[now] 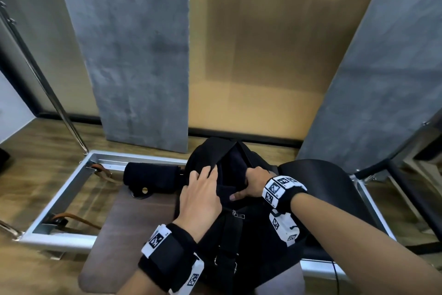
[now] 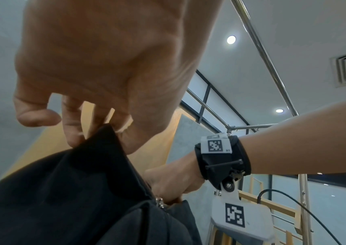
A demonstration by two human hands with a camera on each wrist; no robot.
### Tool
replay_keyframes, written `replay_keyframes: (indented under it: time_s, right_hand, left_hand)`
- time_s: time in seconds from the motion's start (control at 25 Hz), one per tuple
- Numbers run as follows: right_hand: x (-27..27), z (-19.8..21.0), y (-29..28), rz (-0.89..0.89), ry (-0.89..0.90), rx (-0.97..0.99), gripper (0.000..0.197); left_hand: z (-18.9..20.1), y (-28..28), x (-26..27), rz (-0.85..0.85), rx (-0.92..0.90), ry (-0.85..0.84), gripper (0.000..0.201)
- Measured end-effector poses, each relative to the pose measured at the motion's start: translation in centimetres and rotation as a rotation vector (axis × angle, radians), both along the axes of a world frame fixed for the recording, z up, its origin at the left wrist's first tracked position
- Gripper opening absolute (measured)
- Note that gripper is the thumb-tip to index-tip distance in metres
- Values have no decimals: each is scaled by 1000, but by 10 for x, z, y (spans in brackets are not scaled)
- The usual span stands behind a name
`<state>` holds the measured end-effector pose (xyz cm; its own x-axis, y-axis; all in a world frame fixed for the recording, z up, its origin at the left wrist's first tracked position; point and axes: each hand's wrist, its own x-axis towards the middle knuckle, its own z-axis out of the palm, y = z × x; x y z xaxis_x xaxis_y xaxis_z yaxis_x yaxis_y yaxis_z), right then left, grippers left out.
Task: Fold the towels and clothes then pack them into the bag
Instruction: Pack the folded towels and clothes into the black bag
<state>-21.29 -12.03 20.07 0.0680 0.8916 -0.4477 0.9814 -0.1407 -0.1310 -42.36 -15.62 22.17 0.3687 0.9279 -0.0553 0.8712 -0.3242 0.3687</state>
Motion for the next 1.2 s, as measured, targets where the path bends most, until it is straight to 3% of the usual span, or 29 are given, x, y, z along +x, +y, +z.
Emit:
replay_keyframes:
  time_s: [0.16, 0.24, 0.32, 0.44, 0.52, 0.6, 0.76, 0.96, 1.08, 1.2]
  right_hand:
    - [-12, 54, 3, 56, 54, 48, 45]
    - [-22, 95, 11, 35, 113, 111, 37]
    - [-39, 131, 24, -20, 285, 202, 37]
    - [-91, 152, 51, -35, 529, 327, 34]
    - [-138, 139, 70, -7, 582, 289, 30]
    - [-184, 106, 91, 11, 553, 200, 25]
    - [-241, 16, 130, 16, 303, 45, 26]
    - [-254, -64, 143, 15, 126, -20, 50]
    - [-262, -87, 142, -20, 48, -32, 43]
    - [-268, -99, 136, -82, 132, -94, 41]
  left_hand:
    - [-4, 4, -4, -37, 33, -60, 73]
    - [-4, 6, -6, -55, 41, -133, 61]
    - [-4, 7, -9, -51, 42, -320, 42]
    - [-10, 14, -32, 65, 89, -747, 12]
    - [-24, 27, -57, 230, 105, -920, 7]
    - [-48, 45, -88, 426, -11, -1023, 10]
    - [-108, 76, -144, 732, -294, -1015, 17]
    - [-147, 99, -167, 877, -555, -1181, 18]
    - [-157, 110, -171, 866, -690, -1200, 28]
    - [-159, 113, -175, 864, -754, -1214, 37]
